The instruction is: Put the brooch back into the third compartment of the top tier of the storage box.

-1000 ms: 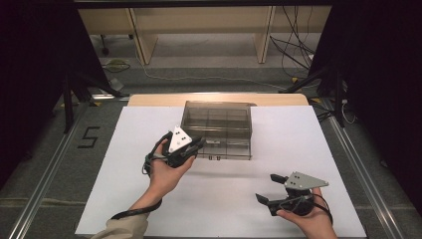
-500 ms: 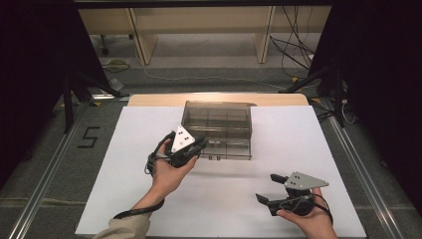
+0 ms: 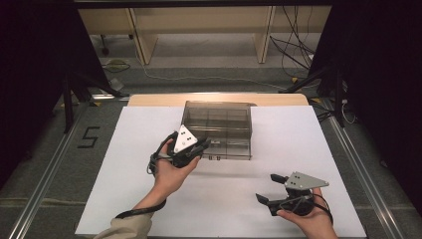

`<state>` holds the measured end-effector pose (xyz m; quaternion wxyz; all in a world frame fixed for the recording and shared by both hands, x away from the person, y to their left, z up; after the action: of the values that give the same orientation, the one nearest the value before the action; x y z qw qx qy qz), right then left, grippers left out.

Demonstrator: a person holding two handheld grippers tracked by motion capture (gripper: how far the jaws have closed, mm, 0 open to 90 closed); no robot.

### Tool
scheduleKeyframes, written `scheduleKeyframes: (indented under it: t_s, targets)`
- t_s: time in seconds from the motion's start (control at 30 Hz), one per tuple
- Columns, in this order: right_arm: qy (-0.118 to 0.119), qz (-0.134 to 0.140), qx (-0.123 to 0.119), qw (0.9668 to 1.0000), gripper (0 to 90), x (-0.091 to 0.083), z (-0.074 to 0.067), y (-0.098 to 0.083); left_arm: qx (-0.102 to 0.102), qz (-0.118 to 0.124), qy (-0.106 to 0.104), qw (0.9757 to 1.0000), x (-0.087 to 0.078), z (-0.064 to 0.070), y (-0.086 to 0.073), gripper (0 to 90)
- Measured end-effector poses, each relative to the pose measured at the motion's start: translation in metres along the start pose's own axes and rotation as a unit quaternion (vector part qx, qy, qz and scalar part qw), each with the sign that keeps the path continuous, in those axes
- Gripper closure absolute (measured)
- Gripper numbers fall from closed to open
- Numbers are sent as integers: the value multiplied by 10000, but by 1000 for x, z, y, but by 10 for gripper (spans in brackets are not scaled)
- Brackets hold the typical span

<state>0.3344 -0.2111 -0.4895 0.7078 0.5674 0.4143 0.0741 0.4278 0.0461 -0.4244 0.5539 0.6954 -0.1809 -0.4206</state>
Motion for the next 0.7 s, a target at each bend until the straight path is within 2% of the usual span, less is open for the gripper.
scheduleKeyframes:
  t_s: [0.7]
  targets:
    - [0,-1,-4,10000,163,0,0,0,31,-3,-92,10000,5,7,3,797]
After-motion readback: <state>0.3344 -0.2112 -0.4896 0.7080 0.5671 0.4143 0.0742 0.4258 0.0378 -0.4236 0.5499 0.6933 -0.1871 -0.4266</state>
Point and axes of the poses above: each handheld gripper's, and its own axes: x roughly forward along the jaws, y roughly out of its top, z roughly to its right, the point moved 6 cm from there along x, roughly forward along the jaws, and after that the axes turned 8 degrees about -y, right-handed, at the moved point
